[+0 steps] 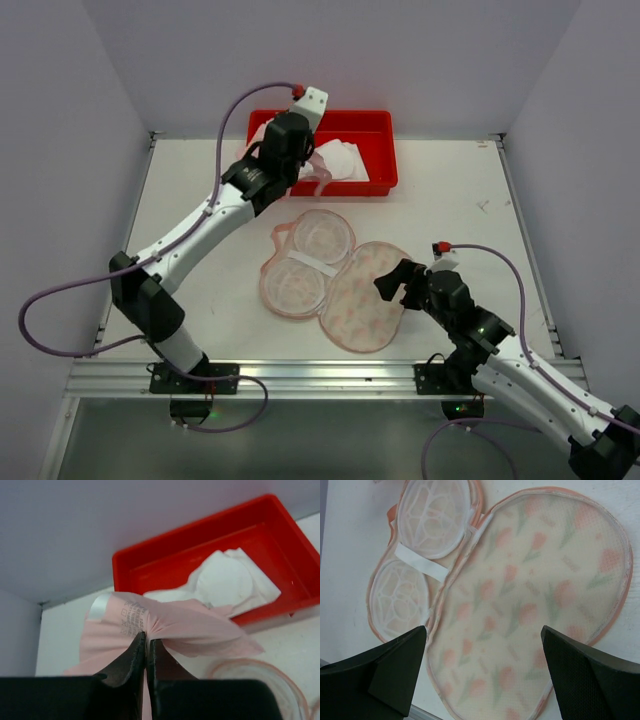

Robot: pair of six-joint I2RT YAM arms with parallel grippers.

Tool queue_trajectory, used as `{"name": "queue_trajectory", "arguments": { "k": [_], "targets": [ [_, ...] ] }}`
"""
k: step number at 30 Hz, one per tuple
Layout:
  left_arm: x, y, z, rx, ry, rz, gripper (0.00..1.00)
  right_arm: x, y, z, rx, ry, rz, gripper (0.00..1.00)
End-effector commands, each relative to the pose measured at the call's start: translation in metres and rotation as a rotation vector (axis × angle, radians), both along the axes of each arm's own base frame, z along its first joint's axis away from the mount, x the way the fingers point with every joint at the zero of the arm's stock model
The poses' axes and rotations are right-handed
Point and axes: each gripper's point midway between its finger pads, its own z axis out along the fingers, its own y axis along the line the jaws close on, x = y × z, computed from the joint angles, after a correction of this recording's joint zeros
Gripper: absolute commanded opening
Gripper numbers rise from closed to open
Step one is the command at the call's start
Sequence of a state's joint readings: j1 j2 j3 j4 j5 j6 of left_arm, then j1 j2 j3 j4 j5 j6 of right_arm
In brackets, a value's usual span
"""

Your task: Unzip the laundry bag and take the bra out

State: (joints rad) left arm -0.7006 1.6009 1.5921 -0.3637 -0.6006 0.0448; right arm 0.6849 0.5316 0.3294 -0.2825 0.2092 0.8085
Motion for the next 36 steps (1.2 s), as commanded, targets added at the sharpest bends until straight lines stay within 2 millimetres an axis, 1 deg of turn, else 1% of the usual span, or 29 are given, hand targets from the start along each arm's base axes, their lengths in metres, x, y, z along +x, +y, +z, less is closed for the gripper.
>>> {"name": "queue_trajectory", "arguments": {
  "k": [1, 2, 3, 4, 5, 6, 7, 8, 9, 11, 12, 13, 14, 15, 16, 17, 20, 21, 23, 24, 27, 29, 30, 31, 32, 33, 34, 35, 36],
  "targets": [
    [0.049, -0.024, 0.068, 0.09, -0.193, -0.138, 0.0, 0.009, -0.001, 0.015, -0.001, -0.043, -0.021, 0.99],
    [0.061, -0.022, 0.075, 0.105, -0.214, -0.134, 0.0, 0.009, -0.001, 0.014, -0.006, -0.042, -0.018, 0.99],
    [0.077, -0.033, 0.062, 0.138, -0.199, -0.159, 0.0, 0.009, 0.0, 0.018, -0.002, -0.047, -0.015, 0.99],
    [0.085, -0.033, 0.092, 0.139, -0.263, -0.158, 0.0, 0.01, 0.001, 0.016, -0.013, -0.04, -0.007, 0.99],
    [0.097, -0.03, 0.094, 0.152, -0.267, -0.148, 0.0, 0.01, 0.002, 0.017, -0.015, -0.042, -0.002, 0.99],
    [0.114, -0.042, 0.078, 0.168, -0.249, -0.177, 0.0, 0.011, 0.003, 0.021, -0.014, -0.044, 0.0, 0.99],
    [0.119, -0.043, 0.103, 0.15, -0.304, -0.178, 0.0, 0.012, 0.003, 0.018, -0.025, -0.037, 0.002, 0.99],
    [0.128, -0.041, 0.106, 0.146, -0.32, -0.173, 0.0, 0.013, 0.004, 0.019, -0.028, -0.036, 0.002, 0.99],
    [0.138, -0.051, 0.097, 0.147, -0.321, -0.195, 0.0, 0.014, 0.004, 0.021, -0.029, -0.042, 0.001, 0.99],
    [0.143, -0.059, 0.113, 0.119, -0.388, -0.212, 0.0, 0.016, 0.005, 0.02, -0.039, -0.042, 0.003, 0.99],
    [0.145, -0.065, 0.112, 0.105, -0.403, -0.241, 0.0, 0.017, 0.005, 0.021, -0.042, -0.043, 0.003, 0.99],
    [0.147, -0.07, 0.098, 0.103, -0.388, -0.263, 0.0, 0.017, 0.006, 0.019, -0.047, -0.041, 0.008, 0.99],
    [0.15, -0.071, 0.1, 0.086, -0.417, -0.267, 0.0, 0.018, 0.007, 0.019, -0.046, -0.041, 0.01, 0.99],
    [0.153, -0.073, 0.092, 0.082, -0.413, -0.28, 0.0, 0.018, 0.008, 0.017, -0.049, -0.036, 0.015, 0.99],
    [0.158, -0.074, 0.067, 0.092, -0.372, -0.289, 0.0, 0.018, 0.009, 0.015, -0.051, -0.033, 0.023, 0.99],
    [0.167, -0.068, 0.066, 0.076, -0.402, -0.272, 0.0, 0.019, 0.011, 0.017, -0.044, -0.039, 0.027, 0.99],
    [0.194, -0.053, 0.0, 0.109, -0.332, -0.259, 0.0, 0.016, 0.016, 0.012, -0.034, -0.033, 0.059, 0.99],
    [0.203, -0.054, -0.042, 0.14, -0.274, -0.285, 0.0, 0.016, 0.017, 0.01, -0.035, -0.028, 0.063, 0.99],
    [0.215, -0.043, -0.081, 0.191, -0.204, -0.283, 0.0, 0.016, 0.017, 0.007, -0.038, -0.022, 0.063, 0.99],
    [0.22, -0.04, -0.114, 0.23, -0.153, -0.283, 0.0, 0.017, 0.018, 0.008, -0.039, -0.022, 0.063, 0.99],
    [0.225, -0.024, -0.156, 0.331, -0.075, -0.271, 0.0, 0.015, 0.02, 0.006, -0.039, -0.011, 0.074, 0.99],
    [0.228, -0.013, -0.157, 0.355, -0.085, -0.234, 0.13, 0.015, 0.02, 0.005, -0.037, -0.009, 0.079, 0.99],
    [0.229, -0.005, -0.154, 0.358, -0.088, -0.201, 0.23, 0.014, 0.021, 0.004, -0.038, -0.006, 0.081, 0.99],
    [0.231, 0.002, -0.151, 0.329, -0.078, -0.179, 0.53, 0.015, 0.021, 0.003, -0.04, -0.002, 0.081, 0.99],
    [0.232, 0.003, -0.147, 0.308, -0.077, -0.17, 0.65, 0.014, 0.022, 0.0, -0.046, 0.007, 0.087, 0.99],
    [0.232, 0.009, -0.134, 0.287, -0.09, -0.134, 0.77, 0.014, 0.022, -0.002, -0.047, 0.015, 0.089, 0.99],
    [0.23, 0.012, -0.129, 0.255, -0.095, -0.101, 0.94, 0.014, 0.023, -0.003, -0.047, 0.022, 0.09, 0.99],
    [0.227, 0.016, -0.12, 0.238, -0.101, -0.077, 1.0, 0.013, 0.025, -0.007, -0.051, 0.04, 0.096, 0.99],
    [0.221, 0.02, -0.099, 0.185, -0.12, -0.043, 1.0, 0.014, 0.027, -0.005, -0.044, 0.047, 0.098, 0.99]
  ]
}}
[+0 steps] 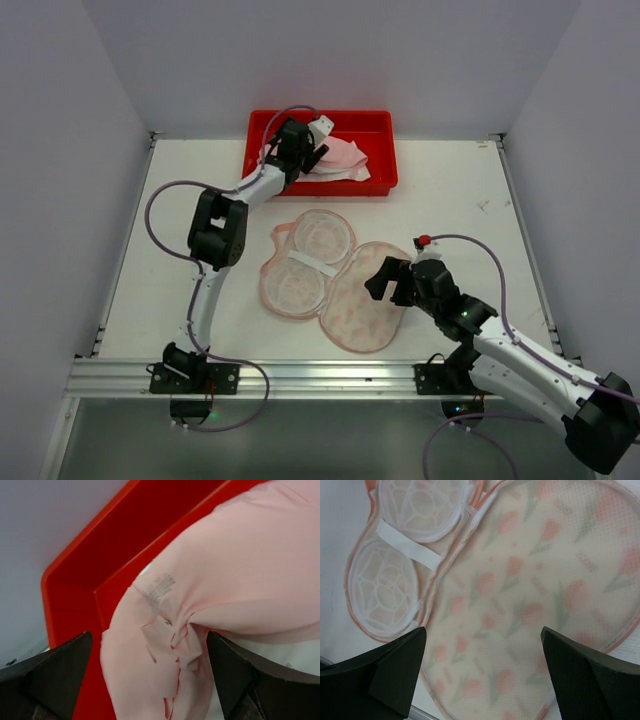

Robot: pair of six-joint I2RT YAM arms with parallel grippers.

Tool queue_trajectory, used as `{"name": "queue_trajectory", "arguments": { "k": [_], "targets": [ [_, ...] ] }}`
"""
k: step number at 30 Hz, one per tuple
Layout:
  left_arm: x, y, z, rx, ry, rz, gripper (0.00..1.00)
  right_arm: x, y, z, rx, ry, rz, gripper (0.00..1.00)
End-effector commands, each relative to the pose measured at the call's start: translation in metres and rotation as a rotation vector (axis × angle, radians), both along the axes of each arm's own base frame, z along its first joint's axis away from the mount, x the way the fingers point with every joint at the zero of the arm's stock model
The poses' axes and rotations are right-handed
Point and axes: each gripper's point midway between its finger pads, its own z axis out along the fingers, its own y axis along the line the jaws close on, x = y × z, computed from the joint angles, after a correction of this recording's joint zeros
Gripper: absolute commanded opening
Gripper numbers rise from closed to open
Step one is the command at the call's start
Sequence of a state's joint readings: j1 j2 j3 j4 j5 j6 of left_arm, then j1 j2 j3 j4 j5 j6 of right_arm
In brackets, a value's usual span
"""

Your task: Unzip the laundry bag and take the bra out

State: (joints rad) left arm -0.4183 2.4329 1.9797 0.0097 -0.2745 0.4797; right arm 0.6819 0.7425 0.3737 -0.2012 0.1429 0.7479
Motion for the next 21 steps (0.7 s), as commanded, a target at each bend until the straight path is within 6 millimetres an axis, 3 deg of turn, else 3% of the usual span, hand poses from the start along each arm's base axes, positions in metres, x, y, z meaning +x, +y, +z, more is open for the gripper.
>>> {"name": "queue_trajectory", "arguments": {
  "k": [1, 2, 3, 4, 5, 6, 7, 9, 11, 12, 14, 15, 21],
  "targets": [
    [-0.005, 0.011, 0.128, -0.186, -0.202, 0.115, 1.0, 0.006, 0.011, 0.009, 0.03, -0.002, 0.018, 0.99],
    [-0.013, 0.011, 0.142, -0.225, -0.204, 0.125, 1.0, 0.006, 0.013, 0.008, 0.03, 0.013, 0.023, 0.99],
    [-0.028, 0.014, 0.176, -0.286, -0.235, 0.138, 1.0, 0.006, 0.017, 0.002, 0.021, 0.054, 0.03, 0.99],
    [-0.045, 0.008, 0.174, -0.349, -0.178, 0.154, 1.0, 0.006, 0.02, -0.001, 0.027, 0.085, 0.022, 0.99],
    [-0.058, 0.004, 0.188, -0.387, -0.179, 0.149, 1.0, 0.007, 0.023, 0.0, 0.032, 0.105, 0.022, 0.99],
    [-0.085, 0.01, 0.203, -0.448, -0.182, 0.175, 1.0, 0.005, 0.027, -0.01, 0.032, 0.157, 0.02, 0.99],
    [-0.105, 0.001, 0.202, -0.466, -0.155, 0.174, 1.0, 0.005, 0.03, -0.012, 0.037, 0.173, 0.021, 0.99],
    [-0.151, 0.004, 0.202, -0.581, -0.088, 0.204, 1.0, 0.006, 0.037, -0.019, 0.042, 0.214, 0.029, 0.99],
    [-0.186, 0.004, 0.177, -0.645, 0.028, 0.217, 1.0, 0.008, 0.041, -0.021, 0.039, 0.235, 0.031, 0.99],
    [-0.216, 0.005, 0.151, -0.69, 0.117, 0.207, 1.0, 0.009, 0.041, -0.024, 0.037, 0.249, 0.023, 0.99],
    [-0.244, 0.006, 0.124, -0.712, 0.19, 0.212, 1.0, 0.011, 0.042, -0.029, 0.032, 0.267, 0.011, 0.99],
    [-0.265, 0.011, 0.097, -0.716, 0.251, 0.229, 0.98, 0.013, 0.042, -0.031, 0.035, 0.27, 0.003, 0.99],
    [-0.336, 0.026, 0.007, -0.682, 0.47, 0.292, 0.9, 0.011, 0.045, -0.047, 0.094, 0.346, -0.002, 0.99]
  ]
}}
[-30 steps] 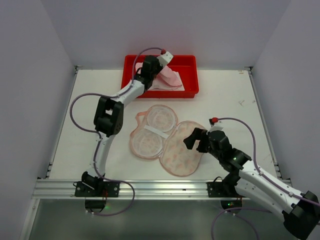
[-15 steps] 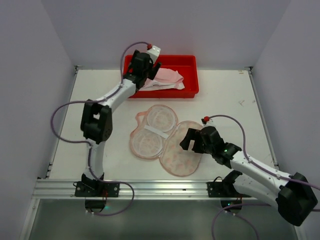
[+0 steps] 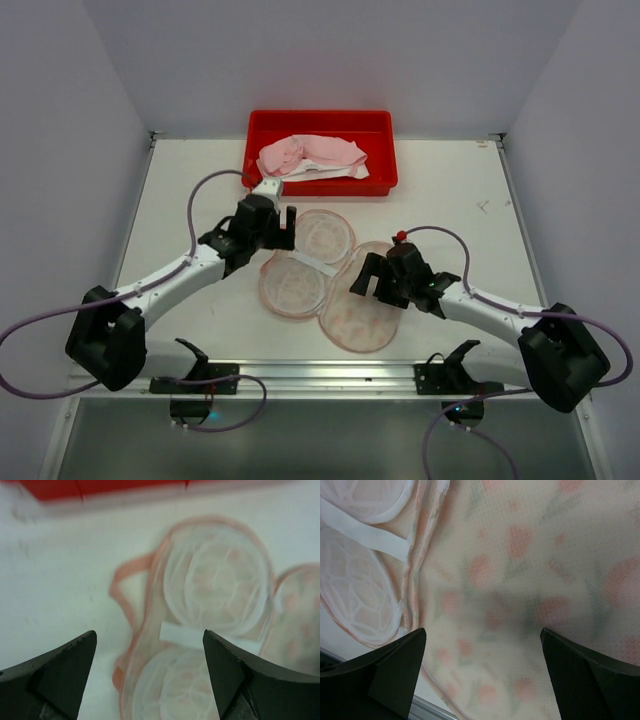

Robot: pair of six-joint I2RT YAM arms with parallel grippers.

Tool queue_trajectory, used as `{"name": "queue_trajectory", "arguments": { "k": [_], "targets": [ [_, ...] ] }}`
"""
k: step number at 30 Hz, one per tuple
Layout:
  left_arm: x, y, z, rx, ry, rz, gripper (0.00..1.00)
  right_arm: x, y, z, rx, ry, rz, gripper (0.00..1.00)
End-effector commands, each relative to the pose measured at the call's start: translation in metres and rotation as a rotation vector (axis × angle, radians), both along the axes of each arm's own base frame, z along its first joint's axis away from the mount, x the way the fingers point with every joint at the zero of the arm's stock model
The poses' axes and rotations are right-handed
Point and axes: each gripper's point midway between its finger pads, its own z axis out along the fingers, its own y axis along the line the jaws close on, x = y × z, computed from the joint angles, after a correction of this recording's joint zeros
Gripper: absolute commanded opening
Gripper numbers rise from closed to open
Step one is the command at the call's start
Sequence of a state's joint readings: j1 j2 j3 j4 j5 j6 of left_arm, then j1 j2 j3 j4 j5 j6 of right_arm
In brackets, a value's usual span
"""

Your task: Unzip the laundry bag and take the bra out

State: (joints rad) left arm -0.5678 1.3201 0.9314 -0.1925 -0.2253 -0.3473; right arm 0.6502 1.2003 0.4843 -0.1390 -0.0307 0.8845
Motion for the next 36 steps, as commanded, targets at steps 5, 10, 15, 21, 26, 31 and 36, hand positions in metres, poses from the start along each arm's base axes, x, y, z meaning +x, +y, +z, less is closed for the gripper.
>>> {"name": "queue_trajectory", "arguments": {
  "k": [5, 10, 15, 21, 26, 31, 36],
  "targets": [
    [-0.085, -0.002, -0.105, -0.076, 0.339, -0.048, 0.81, 0.027, -0.006, -0.002, 0.118, 0.032, -0.089, 0.99],
    [-0.129, -0.022, -0.129, -0.196, 0.447, -0.132, 0.7, 0.052, -0.022, -0.008, 0.122, 0.078, -0.127, 0.99],
    [-0.157, -0.05, -0.121, -0.256, 0.464, -0.189, 0.66, 0.089, -0.032, 0.002, 0.091, 0.041, -0.147, 0.99],
    [-0.157, -0.062, -0.087, -0.32, 0.392, -0.193, 0.75, 0.102, -0.061, 0.038, -0.089, -0.077, -0.151, 0.99],
    [-0.135, -0.033, -0.071, -0.217, 0.297, -0.049, 0.89, 0.102, -0.112, 0.062, -0.196, -0.123, -0.317, 0.99],
    [-0.123, -0.033, -0.054, -0.181, 0.246, -0.041, 0.92, 0.117, -0.149, 0.053, -0.259, -0.052, -0.408, 0.97],
    [-0.114, -0.033, -0.048, -0.148, 0.208, -0.052, 0.92, 0.13, -0.159, 0.034, -0.283, 0.019, -0.426, 0.9]
  ]
}}
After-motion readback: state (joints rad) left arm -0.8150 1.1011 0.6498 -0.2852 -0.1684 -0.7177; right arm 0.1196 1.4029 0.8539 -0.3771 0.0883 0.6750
